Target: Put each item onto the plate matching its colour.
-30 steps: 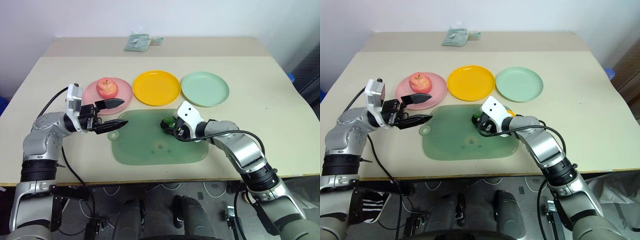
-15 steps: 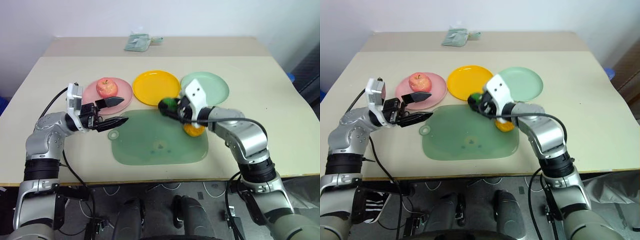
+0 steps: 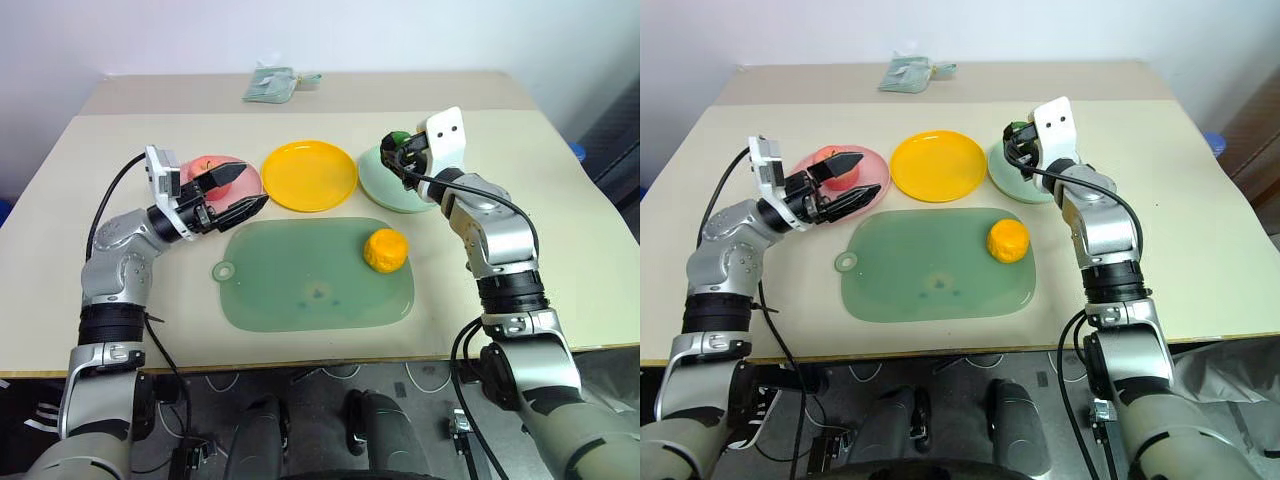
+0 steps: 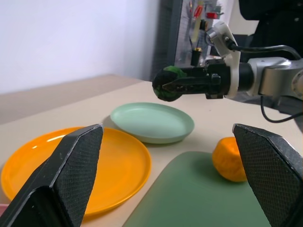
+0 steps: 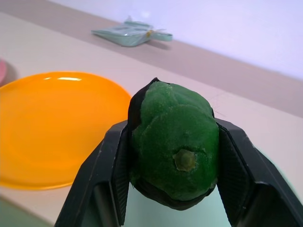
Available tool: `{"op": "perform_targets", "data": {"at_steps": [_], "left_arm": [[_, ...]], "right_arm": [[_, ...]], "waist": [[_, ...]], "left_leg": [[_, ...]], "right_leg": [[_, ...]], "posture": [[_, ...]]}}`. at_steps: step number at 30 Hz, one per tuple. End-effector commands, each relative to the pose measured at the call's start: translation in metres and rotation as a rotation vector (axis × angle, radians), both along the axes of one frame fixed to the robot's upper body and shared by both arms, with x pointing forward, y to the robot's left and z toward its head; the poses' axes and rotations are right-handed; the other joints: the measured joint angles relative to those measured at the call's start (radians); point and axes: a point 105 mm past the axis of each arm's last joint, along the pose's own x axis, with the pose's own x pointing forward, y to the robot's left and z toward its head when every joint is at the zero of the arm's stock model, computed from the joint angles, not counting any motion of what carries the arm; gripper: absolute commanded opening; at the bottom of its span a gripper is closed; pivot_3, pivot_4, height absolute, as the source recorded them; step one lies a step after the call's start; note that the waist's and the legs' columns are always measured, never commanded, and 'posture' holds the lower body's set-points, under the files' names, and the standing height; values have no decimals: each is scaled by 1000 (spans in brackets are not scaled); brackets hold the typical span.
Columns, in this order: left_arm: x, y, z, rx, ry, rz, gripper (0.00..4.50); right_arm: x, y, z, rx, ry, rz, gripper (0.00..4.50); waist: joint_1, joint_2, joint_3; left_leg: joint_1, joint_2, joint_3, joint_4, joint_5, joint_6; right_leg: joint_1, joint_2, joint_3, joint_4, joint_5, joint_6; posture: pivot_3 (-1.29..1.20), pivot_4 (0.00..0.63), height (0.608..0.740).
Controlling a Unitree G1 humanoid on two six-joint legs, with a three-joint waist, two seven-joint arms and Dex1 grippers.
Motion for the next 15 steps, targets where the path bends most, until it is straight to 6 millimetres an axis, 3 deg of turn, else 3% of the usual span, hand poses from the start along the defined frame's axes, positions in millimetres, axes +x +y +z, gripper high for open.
{"op": "perform_targets", "data": {"at_steps": [1,3,6,9,15], "left_arm": [[-2,4,7,-1,-41,10,4500],[-1,7,5,3,-39,16,4500],[-1,10,2,6,-37,19,4500],[-3,11,0,3,-39,14,4500],[-12,10,-7,29,-12,-50,4500]], "right_arm": [[7,-6,2,62,-14,-16,2282],[10,-8,-3,131,15,-4,2282],[15,-17,-3,120,0,-49,3117],[16,-20,8,104,-45,-58,4455],[4,-20,25,106,-101,15,4455]], "waist": [[1,0,0],[4,0,0],[3,0,0],[1,1,1],[1,1,1]], "left_leg": [[0,0,0,0,0,0],[0,0,0,0,0,0],[0,0,0,0,0,0],[0,0,0,0,0,0],[0,0,0,0,0,0]], "right_leg": [[0,0,0,0,0,0],[0,0,0,0,0,0],[0,0,0,0,0,0],[0,0,0,0,0,0],[0,0,0,0,0,0]], "posture": [[0,150,740],[0,150,740],[0,150,740],[0,150,740],[0,150,740]]}}
